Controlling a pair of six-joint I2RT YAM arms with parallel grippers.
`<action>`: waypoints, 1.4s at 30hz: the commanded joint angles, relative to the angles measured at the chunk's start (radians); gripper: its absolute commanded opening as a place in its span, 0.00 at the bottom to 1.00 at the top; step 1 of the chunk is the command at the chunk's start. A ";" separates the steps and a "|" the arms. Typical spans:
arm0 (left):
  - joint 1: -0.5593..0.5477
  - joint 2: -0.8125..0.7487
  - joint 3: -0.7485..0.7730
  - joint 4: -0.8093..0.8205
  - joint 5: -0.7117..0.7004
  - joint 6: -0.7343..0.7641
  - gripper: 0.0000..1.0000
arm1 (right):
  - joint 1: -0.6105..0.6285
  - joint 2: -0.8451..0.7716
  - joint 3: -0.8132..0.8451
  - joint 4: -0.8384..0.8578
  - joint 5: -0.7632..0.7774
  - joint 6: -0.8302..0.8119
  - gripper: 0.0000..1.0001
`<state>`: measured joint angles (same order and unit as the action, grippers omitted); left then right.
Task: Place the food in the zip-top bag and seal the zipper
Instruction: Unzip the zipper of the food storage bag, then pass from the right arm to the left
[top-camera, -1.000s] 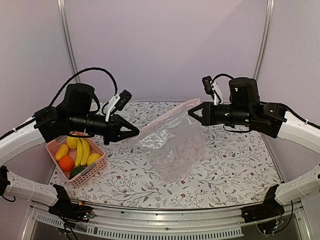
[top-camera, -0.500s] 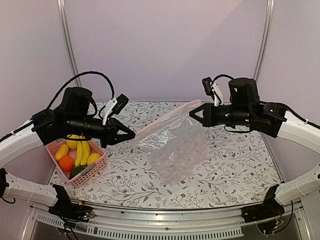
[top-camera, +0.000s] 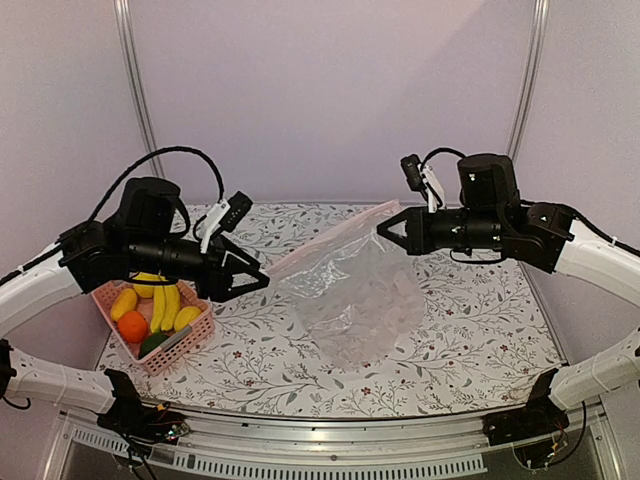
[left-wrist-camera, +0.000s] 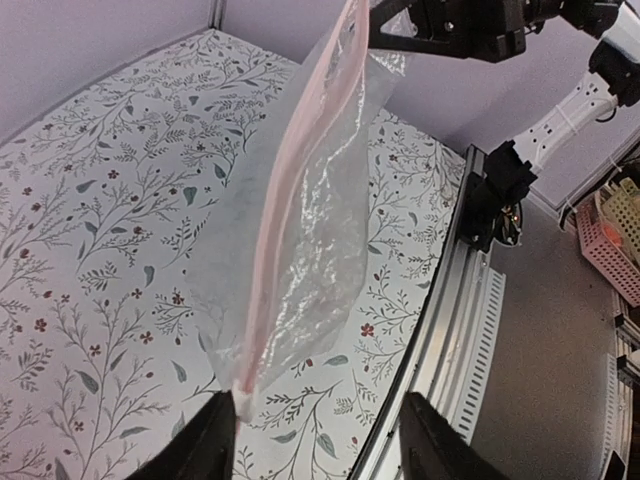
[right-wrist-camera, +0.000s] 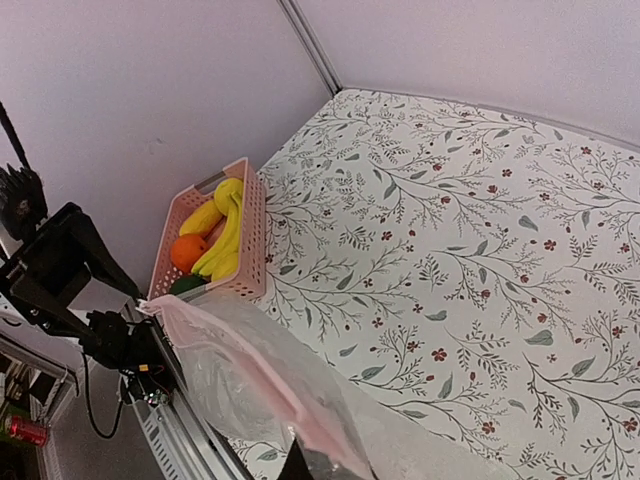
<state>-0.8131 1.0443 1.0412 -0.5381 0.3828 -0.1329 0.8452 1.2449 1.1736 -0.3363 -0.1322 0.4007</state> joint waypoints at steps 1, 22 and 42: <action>0.014 -0.002 0.047 -0.007 0.000 -0.070 0.73 | -0.004 0.025 0.074 -0.010 -0.158 -0.075 0.00; 0.012 0.184 0.182 0.082 0.071 -0.082 0.61 | 0.039 0.141 0.172 -0.110 -0.364 -0.147 0.00; 0.005 0.260 0.163 0.107 0.136 -0.072 0.47 | 0.041 0.153 0.170 -0.107 -0.380 -0.144 0.00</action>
<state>-0.8112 1.2804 1.2064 -0.4370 0.5060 -0.2230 0.8791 1.3891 1.3212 -0.4351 -0.5030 0.2646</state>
